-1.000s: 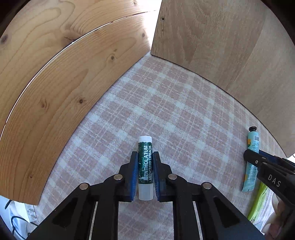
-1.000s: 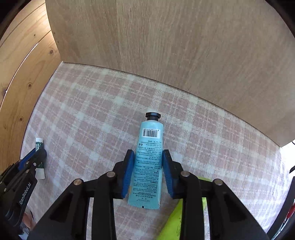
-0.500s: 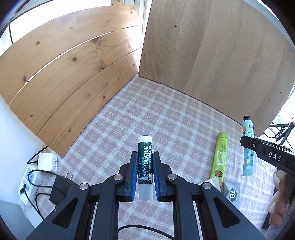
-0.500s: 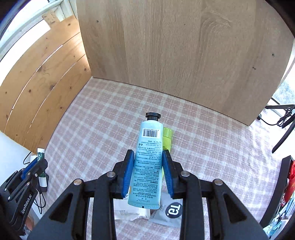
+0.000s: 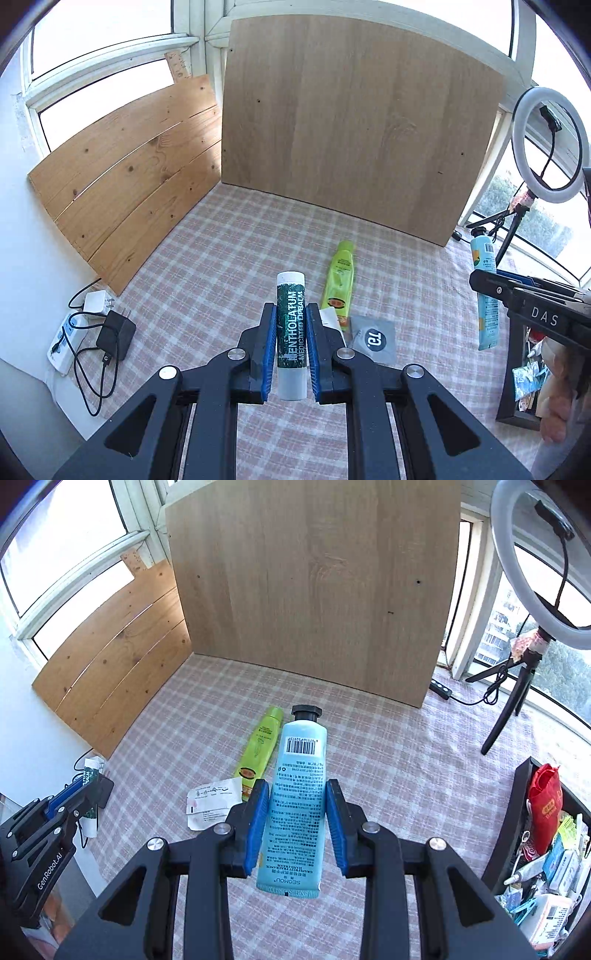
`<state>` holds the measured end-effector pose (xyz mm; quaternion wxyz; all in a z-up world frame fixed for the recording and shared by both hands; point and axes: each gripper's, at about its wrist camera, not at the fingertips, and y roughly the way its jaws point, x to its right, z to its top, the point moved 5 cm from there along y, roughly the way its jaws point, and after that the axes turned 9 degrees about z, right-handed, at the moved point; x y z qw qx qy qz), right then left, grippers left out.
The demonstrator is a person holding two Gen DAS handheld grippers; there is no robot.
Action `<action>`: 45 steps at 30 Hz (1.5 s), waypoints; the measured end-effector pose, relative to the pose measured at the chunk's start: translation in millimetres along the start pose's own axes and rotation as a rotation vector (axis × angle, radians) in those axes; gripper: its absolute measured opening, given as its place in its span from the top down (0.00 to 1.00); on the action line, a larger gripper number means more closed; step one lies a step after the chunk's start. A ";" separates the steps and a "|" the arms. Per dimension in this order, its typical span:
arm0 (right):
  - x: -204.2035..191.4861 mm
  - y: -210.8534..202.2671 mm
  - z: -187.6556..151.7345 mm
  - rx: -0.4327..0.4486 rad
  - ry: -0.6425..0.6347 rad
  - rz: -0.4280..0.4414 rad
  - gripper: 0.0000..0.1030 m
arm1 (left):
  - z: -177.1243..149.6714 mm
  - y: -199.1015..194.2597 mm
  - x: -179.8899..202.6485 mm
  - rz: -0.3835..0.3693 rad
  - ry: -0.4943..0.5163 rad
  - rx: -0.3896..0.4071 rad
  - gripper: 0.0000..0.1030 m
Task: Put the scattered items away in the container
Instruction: 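Carry the tube and menthol stick over the black tray and open both grippers, then move both grippers back toward the sachet and pouch on the tablecloth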
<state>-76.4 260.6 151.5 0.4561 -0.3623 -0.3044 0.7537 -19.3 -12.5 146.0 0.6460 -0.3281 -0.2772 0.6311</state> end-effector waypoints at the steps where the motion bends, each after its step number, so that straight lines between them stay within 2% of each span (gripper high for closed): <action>1: 13.8 -8.3 -5.7 0.011 0.015 -0.013 0.70 | -2.3 -4.4 13.3 -0.020 0.008 0.000 0.86; 7: 113.0 -56.4 -41.5 0.047 0.124 -0.102 0.70 | -16.2 -16.6 120.6 -0.149 0.113 -0.014 0.86; 15: 280.5 -134.0 -95.5 0.078 0.342 -0.277 0.70 | -38.1 -34.7 308.9 -0.363 0.347 -0.057 0.86; 19: 352.1 -163.4 -115.3 0.089 0.433 -0.356 0.70 | -43.1 -46.5 390.1 -0.429 0.443 -0.056 0.86; 25: 413.4 -180.4 -133.9 0.076 0.498 -0.425 0.70 | -50.6 -53.3 473.1 -0.474 0.525 -0.063 0.86; 29: 432.3 -182.9 -139.8 0.072 0.510 -0.423 0.70 | -60.3 -54.9 501.7 -0.514 0.553 -0.078 0.85; 31: 433.7 -184.9 -137.9 0.090 0.506 -0.395 0.67 | -67.1 -55.8 510.2 -0.511 0.596 -0.078 0.61; 32: 434.5 -187.3 -137.1 0.092 0.511 -0.406 0.58 | -68.7 -56.3 510.8 -0.505 0.603 -0.071 0.36; 33: 435.5 -191.6 -134.7 0.110 0.510 -0.419 0.51 | -68.5 -57.3 508.5 -0.502 0.595 -0.055 0.33; 35: 431.6 -196.0 -128.4 0.128 0.487 -0.437 0.51 | -66.4 -57.0 501.3 -0.483 0.592 -0.038 0.37; 39: 410.1 -195.6 -113.8 0.136 0.435 -0.422 0.51 | -53.9 -51.9 481.0 -0.465 0.554 -0.042 0.40; 45: 361.1 -173.7 -92.4 0.122 0.349 -0.360 0.50 | -34.1 -39.3 417.4 -0.386 0.476 -0.019 0.40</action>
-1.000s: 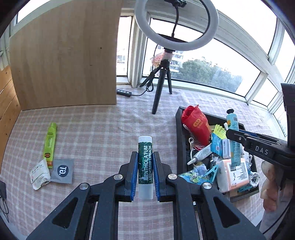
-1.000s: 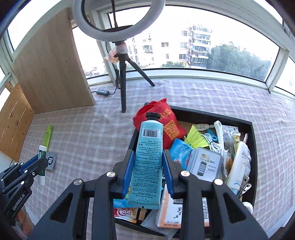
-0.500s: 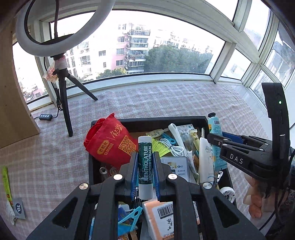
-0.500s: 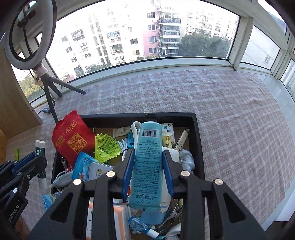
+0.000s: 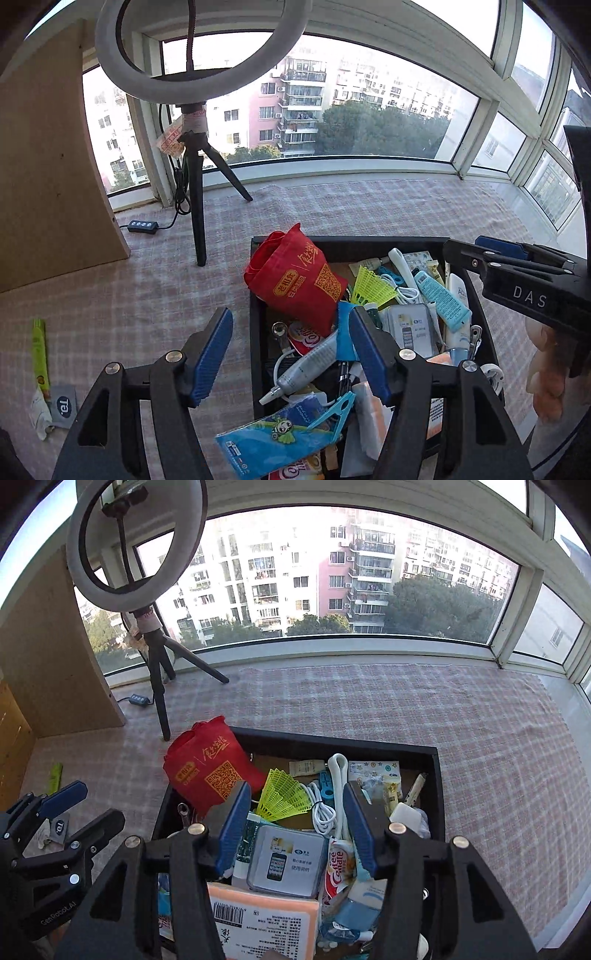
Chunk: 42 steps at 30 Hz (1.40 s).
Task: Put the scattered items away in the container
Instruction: 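Move both grippers back toward the sachet and pouch on the tablecloth, then grasp the grey 'ta' pouch with the right gripper while the left gripper grasps the white sachet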
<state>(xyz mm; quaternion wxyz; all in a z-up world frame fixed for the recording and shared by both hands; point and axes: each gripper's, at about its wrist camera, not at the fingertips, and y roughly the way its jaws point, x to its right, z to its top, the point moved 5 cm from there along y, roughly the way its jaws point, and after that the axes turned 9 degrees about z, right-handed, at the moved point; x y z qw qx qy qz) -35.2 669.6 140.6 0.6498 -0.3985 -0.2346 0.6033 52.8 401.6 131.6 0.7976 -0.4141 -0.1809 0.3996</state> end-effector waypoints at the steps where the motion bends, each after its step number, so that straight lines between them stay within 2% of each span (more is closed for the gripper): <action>1: -11.1 2.7 -0.9 -0.009 -0.016 0.017 0.50 | -4.7 -2.2 -16.1 0.021 -0.016 -0.002 0.40; 8: -115.7 21.8 -23.4 -0.087 -0.155 0.149 0.47 | -52.8 -13.7 -153.1 0.184 -0.129 -0.050 0.39; 13: -199.2 34.1 -52.1 -0.119 -0.273 0.197 0.47 | -92.0 -18.1 -241.2 0.283 -0.131 -0.100 0.38; 18: -268.0 48.9 -77.4 -0.172 -0.320 0.226 0.46 | -120.2 -24.8 -300.2 0.326 -0.117 -0.120 0.38; 21: -301.6 58.4 -88.5 -0.198 -0.343 0.224 0.46 | -133.3 -25.5 -321.1 0.314 -0.078 -0.133 0.36; 25: -335.5 74.1 -93.2 -0.222 -0.365 0.228 0.46 | -145.2 -26.4 -341.8 0.312 -0.024 -0.112 0.33; 29: -359.3 93.6 -92.2 -0.251 -0.375 0.247 0.45 | -150.3 -15.6 -358.7 0.300 0.003 -0.123 0.32; 31: -370.1 106.3 -92.2 -0.287 -0.391 0.268 0.41 | -152.7 -8.0 -366.9 0.284 0.008 -0.133 0.32; 33: -377.3 118.2 -91.6 -0.313 -0.395 0.265 0.40 | -155.9 2.4 -373.6 0.275 0.010 -0.155 0.32; 36: -385.0 139.9 -93.1 -0.368 -0.361 0.285 0.40 | -163.5 21.0 -379.9 0.251 0.017 -0.199 0.32; 42: -396.9 184.7 -104.2 -0.518 -0.210 0.346 0.40 | -174.8 47.7 -375.0 0.199 0.131 -0.255 0.31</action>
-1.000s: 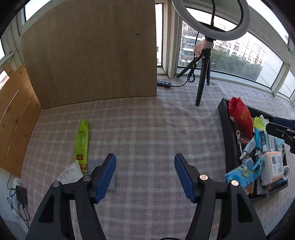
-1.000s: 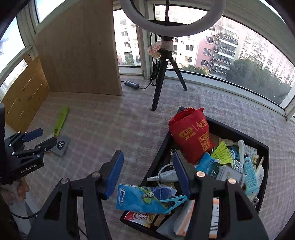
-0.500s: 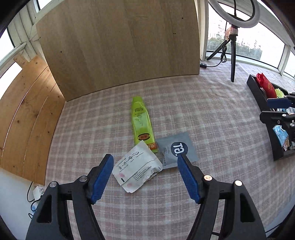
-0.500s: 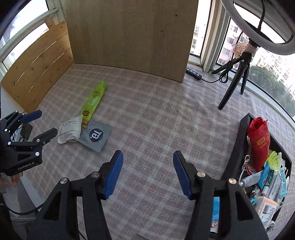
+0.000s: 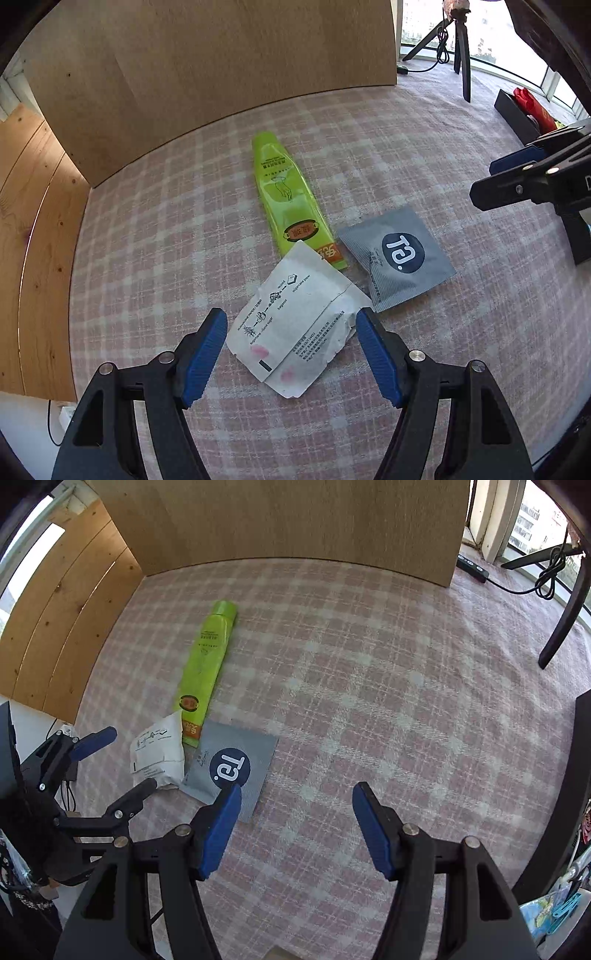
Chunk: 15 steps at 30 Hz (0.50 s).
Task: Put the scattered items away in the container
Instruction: 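Grasp the grey 'ta' pouch with the right gripper while the left gripper grasps the white sachet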
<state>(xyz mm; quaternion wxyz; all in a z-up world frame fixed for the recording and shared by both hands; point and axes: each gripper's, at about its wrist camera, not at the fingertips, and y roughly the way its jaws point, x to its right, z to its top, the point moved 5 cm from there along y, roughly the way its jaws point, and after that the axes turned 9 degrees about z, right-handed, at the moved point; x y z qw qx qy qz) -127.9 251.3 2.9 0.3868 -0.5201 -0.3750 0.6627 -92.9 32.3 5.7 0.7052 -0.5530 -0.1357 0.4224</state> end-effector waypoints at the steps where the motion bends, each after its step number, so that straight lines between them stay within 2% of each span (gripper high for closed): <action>1: -0.7 5.9 1.0 -0.011 0.017 0.009 0.40 | 0.2 3.8 -0.4 -0.005 0.010 -0.007 0.31; 8: -21.5 41.9 14.3 -0.036 0.088 -0.033 0.40 | 5.1 19.6 -3.0 -0.052 0.071 -0.010 0.27; 15: -36.6 65.4 17.9 -0.088 0.147 -0.048 0.40 | 6.2 23.6 -2.3 -0.146 0.101 -0.015 0.27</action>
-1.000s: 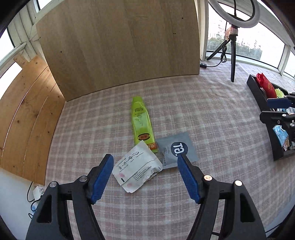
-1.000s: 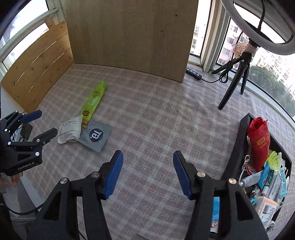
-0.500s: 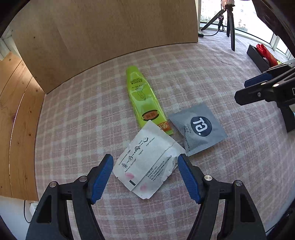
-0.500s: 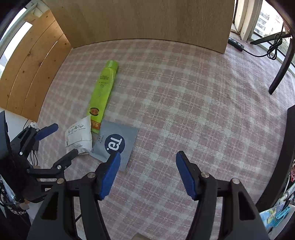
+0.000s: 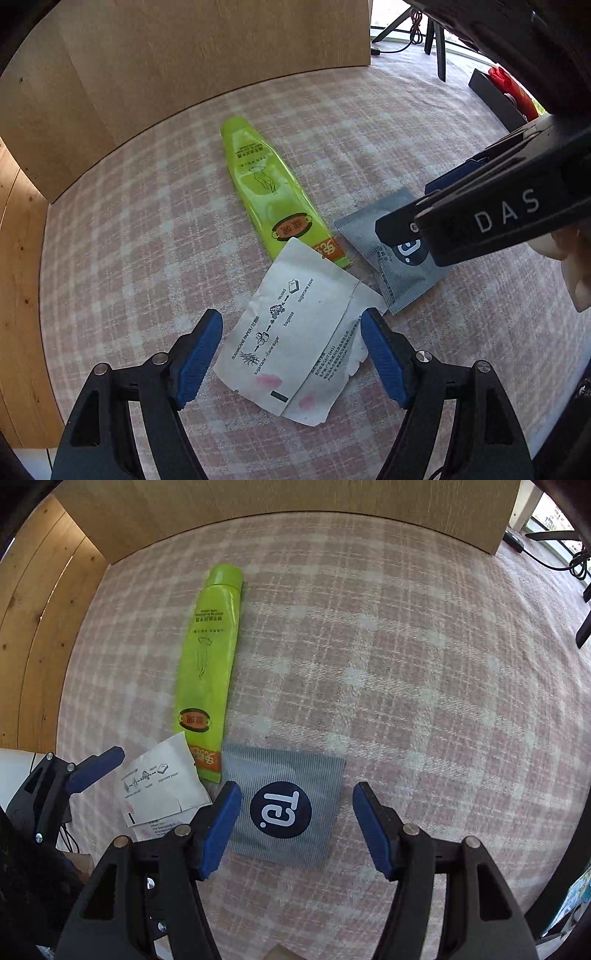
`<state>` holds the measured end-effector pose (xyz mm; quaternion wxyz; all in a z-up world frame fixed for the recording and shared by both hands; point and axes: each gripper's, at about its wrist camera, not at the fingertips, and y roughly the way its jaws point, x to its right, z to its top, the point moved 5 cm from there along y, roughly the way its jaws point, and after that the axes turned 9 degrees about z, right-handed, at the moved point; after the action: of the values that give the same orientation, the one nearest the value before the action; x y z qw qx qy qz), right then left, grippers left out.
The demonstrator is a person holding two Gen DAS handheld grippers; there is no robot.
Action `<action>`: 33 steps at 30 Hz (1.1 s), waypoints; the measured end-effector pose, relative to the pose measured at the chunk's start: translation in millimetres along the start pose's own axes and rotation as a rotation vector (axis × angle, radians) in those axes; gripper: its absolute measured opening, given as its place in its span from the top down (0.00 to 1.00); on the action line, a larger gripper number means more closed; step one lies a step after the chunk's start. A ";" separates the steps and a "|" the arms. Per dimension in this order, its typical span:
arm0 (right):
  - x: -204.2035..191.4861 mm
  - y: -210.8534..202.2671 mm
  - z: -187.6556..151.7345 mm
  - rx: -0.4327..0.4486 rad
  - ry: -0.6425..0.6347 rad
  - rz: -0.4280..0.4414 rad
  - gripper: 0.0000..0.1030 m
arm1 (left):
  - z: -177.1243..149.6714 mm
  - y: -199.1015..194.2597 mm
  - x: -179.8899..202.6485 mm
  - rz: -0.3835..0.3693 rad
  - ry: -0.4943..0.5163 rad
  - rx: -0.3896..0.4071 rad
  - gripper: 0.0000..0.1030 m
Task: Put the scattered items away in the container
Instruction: 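Grasp the grey 'ta' pouch with the right gripper while the left gripper grasps the white sachet, then carry the pouch and sachet over the black tray and open both grippers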
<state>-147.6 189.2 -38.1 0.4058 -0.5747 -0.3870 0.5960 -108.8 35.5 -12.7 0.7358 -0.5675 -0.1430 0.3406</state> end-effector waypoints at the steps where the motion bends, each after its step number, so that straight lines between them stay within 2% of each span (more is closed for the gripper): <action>1: -0.9 2.5 -0.2 -0.012 0.020 0.019 0.40 | -0.3 1.2 1.5 -0.007 0.011 -0.004 0.27; 5: -8.8 7.3 0.4 -0.016 0.031 0.017 0.34 | -3.3 7.8 6.2 -0.026 0.038 -0.018 0.27; 9: -22.2 15.6 0.9 -0.018 -0.009 -0.026 0.22 | -6.5 14.3 5.7 -0.049 0.007 -0.009 0.27; 11: -27.8 19.0 -1.0 -0.026 -0.043 -0.063 0.21 | -8.1 13.7 5.0 -0.050 -0.014 0.013 0.26; 16: -35.5 22.7 -9.4 -0.042 -0.129 -0.126 0.24 | -15.1 8.4 3.4 -0.063 -0.069 0.055 0.32; 18: -33.1 19.7 -11.1 -0.036 -0.132 -0.143 0.33 | -18.6 5.9 2.7 -0.055 -0.096 0.065 0.37; 22: -29.9 16.9 -17.5 -0.049 -0.166 -0.150 0.36 | -24.4 1.3 5.3 -0.034 -0.140 0.077 0.42; 26: -29.9 11.5 -26.3 -0.030 -0.167 -0.133 0.47 | -30.5 -5.2 12.1 -0.034 -0.189 0.084 0.47; 28: -28.5 3.4 -33.6 -0.014 -0.171 -0.115 0.64 | -33.4 -10.0 16.1 -0.051 -0.220 0.087 0.49; 29: -26.8 3.2 -36.4 -0.029 -0.161 -0.120 0.91 | -29.7 -13.2 22.1 -0.054 -0.235 0.088 0.50; 33: -24.6 2.0 -40.7 -0.021 -0.152 -0.090 0.91 | -44.1 -15.0 22.6 -0.030 -0.265 0.084 0.52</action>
<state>-106.8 165.4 -32.5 0.3957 -0.5141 -0.4484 0.6149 -61.0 16.1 -16.6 0.7387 -0.4840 -0.2332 0.4071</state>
